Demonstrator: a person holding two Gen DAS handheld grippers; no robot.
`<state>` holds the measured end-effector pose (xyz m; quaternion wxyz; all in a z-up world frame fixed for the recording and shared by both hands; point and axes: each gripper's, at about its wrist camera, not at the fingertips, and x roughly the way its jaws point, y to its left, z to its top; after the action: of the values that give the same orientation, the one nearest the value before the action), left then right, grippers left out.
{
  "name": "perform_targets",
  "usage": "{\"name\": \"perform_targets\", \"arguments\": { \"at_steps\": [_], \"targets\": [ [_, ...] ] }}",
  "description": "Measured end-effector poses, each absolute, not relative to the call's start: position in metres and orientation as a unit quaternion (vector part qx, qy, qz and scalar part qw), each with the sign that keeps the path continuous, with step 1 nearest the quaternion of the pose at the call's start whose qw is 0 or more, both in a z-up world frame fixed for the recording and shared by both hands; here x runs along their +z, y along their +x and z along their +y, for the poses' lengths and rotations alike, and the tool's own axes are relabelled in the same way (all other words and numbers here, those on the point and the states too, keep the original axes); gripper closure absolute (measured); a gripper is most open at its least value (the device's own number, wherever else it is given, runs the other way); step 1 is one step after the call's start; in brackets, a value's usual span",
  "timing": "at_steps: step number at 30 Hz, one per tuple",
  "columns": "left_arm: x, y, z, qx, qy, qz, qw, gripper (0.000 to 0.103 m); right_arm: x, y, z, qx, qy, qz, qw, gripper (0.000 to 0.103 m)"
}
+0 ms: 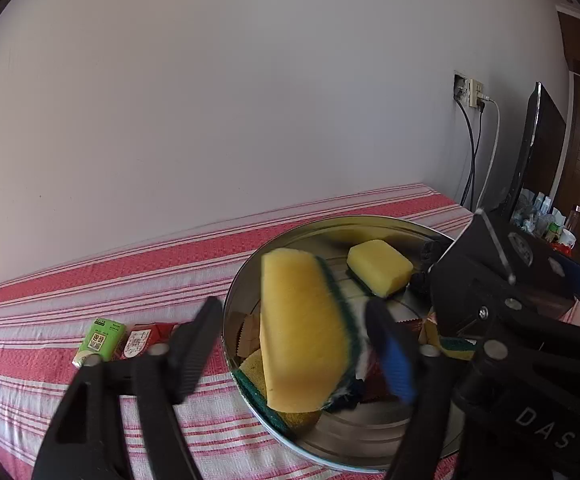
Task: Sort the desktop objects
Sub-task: 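Carry the sponge and black box over the silver tin with both tools, then open the left tool to drop the sponge while the right tool drops the black box, then withdraw both open tools from the tin toward the tissue pack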
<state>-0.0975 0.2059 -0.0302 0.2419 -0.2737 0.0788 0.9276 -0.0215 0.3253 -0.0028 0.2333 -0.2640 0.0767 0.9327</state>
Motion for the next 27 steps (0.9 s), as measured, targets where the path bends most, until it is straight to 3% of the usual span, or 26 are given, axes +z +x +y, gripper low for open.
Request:
{"name": "perform_targets", "arguments": {
  "at_steps": [1, 6, 27],
  "targets": [
    [-0.029, -0.093, 0.204, 0.931, -0.261, 0.079, 0.241, 0.007, -0.004, -0.021, 0.325, 0.933, -0.263, 0.077, 0.233, 0.002],
    [-0.025, -0.081, 0.201, 0.941, -0.231, 0.1, 0.229, 0.006, -0.002, -0.015, 0.322, 0.933, -0.253, 0.081, 0.241, 0.002],
    [-0.018, -0.066, 0.153, 0.946, -0.236, 0.052, 0.215, 0.006, 0.011, 0.011, 0.292, 0.941, -0.236, 0.089, 0.228, 0.002]
  ]
}}
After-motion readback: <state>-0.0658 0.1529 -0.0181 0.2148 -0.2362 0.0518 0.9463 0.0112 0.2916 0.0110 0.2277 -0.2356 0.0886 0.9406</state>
